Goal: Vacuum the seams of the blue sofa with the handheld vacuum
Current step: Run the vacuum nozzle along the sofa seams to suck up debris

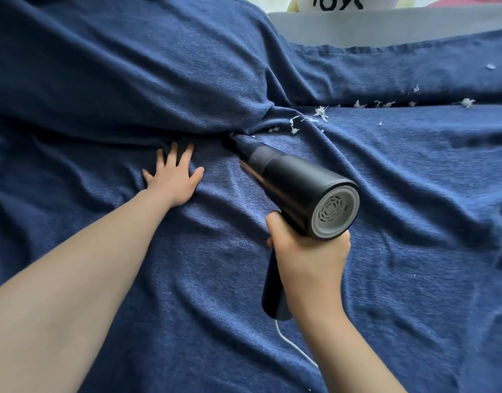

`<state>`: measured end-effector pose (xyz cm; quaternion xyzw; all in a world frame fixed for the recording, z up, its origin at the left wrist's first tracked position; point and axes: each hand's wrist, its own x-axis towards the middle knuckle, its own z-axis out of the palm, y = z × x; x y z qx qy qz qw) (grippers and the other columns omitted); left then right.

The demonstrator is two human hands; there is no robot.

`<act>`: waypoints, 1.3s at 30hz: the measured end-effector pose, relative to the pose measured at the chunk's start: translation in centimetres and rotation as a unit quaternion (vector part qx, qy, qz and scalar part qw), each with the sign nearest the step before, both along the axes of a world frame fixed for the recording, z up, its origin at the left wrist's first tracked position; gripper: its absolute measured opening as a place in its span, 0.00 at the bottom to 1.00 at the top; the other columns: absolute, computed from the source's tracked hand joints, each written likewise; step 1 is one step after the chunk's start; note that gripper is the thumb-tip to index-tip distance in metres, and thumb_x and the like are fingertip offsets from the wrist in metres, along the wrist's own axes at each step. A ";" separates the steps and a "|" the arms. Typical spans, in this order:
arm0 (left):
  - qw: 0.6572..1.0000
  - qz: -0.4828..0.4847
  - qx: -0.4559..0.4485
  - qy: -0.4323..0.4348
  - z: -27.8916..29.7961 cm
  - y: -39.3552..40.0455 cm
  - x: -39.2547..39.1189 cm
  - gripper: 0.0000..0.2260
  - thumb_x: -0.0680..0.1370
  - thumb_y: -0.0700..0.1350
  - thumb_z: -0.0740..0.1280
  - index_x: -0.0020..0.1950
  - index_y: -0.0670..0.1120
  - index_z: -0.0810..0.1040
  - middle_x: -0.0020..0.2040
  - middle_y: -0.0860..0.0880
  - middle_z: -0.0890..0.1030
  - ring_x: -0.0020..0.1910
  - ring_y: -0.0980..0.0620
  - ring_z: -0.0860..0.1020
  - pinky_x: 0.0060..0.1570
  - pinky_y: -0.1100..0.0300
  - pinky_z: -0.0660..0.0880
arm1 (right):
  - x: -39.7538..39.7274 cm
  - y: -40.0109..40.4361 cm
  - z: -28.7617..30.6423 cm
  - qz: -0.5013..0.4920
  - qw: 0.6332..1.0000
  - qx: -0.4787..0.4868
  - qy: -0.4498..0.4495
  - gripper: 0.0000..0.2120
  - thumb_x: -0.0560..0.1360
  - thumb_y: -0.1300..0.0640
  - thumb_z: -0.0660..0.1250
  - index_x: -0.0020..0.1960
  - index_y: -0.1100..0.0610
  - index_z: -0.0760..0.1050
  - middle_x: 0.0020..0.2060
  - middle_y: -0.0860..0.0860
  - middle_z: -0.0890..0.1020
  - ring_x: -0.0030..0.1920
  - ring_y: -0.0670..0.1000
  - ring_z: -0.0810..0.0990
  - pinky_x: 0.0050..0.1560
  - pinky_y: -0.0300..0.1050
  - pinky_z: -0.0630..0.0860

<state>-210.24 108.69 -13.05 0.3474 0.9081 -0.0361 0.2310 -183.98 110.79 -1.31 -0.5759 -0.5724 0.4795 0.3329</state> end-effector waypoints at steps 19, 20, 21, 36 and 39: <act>1.000 0.000 -0.027 0.006 -1.1 0.6 -0.2 0.28 0.81 0.62 0.51 0.78 0.62 0.43 0.80 0.52 0.40 0.78 0.43 0.38 0.68 0.28 0.44 | 1.9 1.3 0.2 -0.026 0.999 -0.033 0.021 0.16 0.61 0.48 0.69 0.38 0.61 0.76 0.29 0.55 0.80 0.35 0.64 0.80 0.40 0.61 0.79; 1.000 0.001 -0.030 0.008 -1.0 0.6 -0.2 0.28 0.81 0.62 0.51 0.78 0.62 0.43 0.80 0.52 0.40 0.78 0.43 0.38 0.68 0.28 0.44 | 2.1 1.4 0.3 -0.026 0.999 -0.030 0.021 0.16 0.61 0.48 0.69 0.39 0.60 0.76 0.29 0.55 0.80 0.35 0.63 0.80 0.40 0.61 0.79; 0.999 0.002 -0.032 0.007 -1.0 0.6 -0.2 0.28 0.81 0.61 0.51 0.78 0.62 0.43 0.80 0.53 0.40 0.78 0.43 0.38 0.68 0.28 0.44 | 2.3 1.4 0.3 -0.026 0.999 -0.025 0.015 0.15 0.61 0.48 0.69 0.39 0.60 0.76 0.29 0.55 0.80 0.35 0.63 0.80 0.40 0.61 0.79; 0.999 0.011 0.040 0.010 -0.1 1.1 1.1 0.26 0.81 0.53 0.55 0.78 0.51 0.54 0.80 0.56 0.47 0.78 0.41 0.41 0.70 0.31 0.45 | 3.4 2.0 1.1 -0.009 0.996 -0.066 0.051 0.12 0.61 0.54 0.69 0.35 0.63 0.76 0.29 0.60 0.80 0.34 0.66 0.79 0.39 0.61 0.80; 0.998 0.017 0.055 0.023 -0.7 0.1 2.1 0.26 0.81 0.55 0.54 0.78 0.50 0.55 0.80 0.55 0.49 0.78 0.41 0.42 0.71 0.33 0.45 | 1.5 1.8 0.2 -0.022 0.993 -0.100 0.064 0.13 0.59 0.51 0.70 0.35 0.61 0.76 0.29 0.60 0.80 0.36 0.66 0.81 0.42 0.62 0.81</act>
